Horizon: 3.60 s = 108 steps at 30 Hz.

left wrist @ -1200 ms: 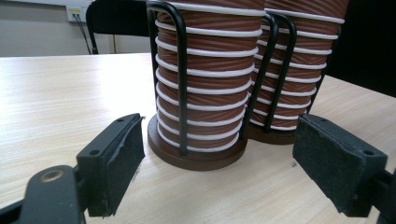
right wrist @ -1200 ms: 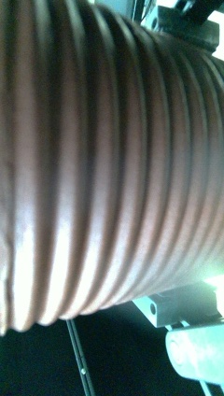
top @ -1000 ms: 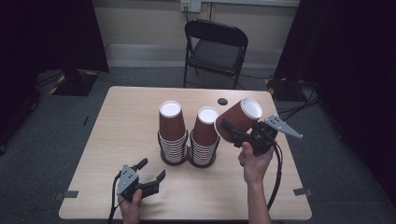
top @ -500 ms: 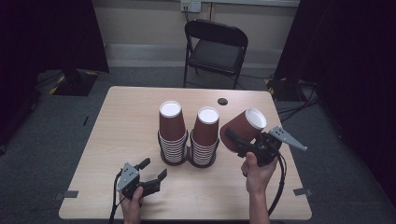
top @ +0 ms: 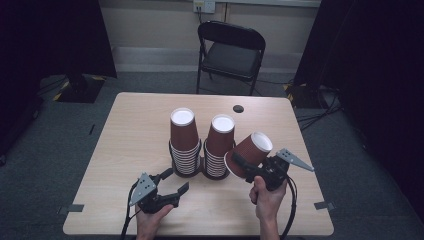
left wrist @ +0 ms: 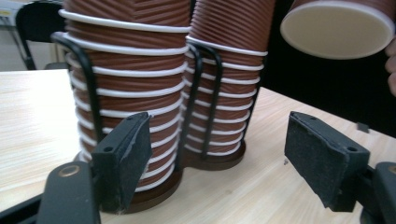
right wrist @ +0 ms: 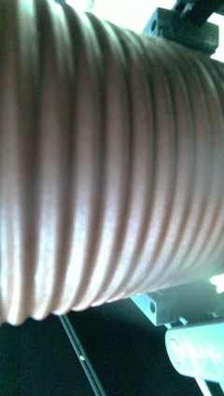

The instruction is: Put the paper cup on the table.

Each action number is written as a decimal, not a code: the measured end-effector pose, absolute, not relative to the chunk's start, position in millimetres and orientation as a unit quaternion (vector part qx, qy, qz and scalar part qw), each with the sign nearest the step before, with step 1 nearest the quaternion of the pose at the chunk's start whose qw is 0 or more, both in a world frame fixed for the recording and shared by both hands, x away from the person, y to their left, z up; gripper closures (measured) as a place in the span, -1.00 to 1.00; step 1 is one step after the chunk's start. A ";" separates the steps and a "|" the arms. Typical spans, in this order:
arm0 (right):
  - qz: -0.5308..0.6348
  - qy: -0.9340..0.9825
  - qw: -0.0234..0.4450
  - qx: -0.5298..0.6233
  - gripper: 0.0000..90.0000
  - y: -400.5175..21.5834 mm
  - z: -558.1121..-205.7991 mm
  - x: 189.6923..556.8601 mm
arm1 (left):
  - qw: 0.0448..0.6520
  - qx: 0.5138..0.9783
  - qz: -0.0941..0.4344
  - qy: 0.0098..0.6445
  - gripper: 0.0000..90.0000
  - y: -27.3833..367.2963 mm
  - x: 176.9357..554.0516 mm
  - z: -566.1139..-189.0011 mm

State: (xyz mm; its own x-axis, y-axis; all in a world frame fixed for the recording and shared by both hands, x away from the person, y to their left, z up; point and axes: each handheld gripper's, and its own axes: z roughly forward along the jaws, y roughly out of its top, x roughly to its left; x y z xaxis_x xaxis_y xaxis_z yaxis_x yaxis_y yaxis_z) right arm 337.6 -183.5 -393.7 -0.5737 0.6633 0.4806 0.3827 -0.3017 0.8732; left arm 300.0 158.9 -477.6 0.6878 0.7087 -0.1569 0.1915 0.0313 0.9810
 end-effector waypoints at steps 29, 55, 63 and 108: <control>0.682 0.549 -0.019 0.482 -0.68 -162.0 -446.0 317.7 | 0.677 0.680 0.159 0.233 0.08 123.8 305.2 -483.9; 0.661 0.547 -0.091 0.505 -0.68 -137.7 -459.1 307.9 | 0.689 0.661 0.222 0.200 0.35 91.0 306.8 -483.9; 0.658 0.557 -0.106 0.495 -0.69 -131.5 -458.6 309.2 | 0.689 0.648 0.249 0.207 0.62 86.5 307.8 -485.1; 0.695 0.603 0.064 0.387 -0.72 -160.4 -436.6 313.8 | 0.624 0.725 0.166 0.239 0.90 120.6 309.5 -478.2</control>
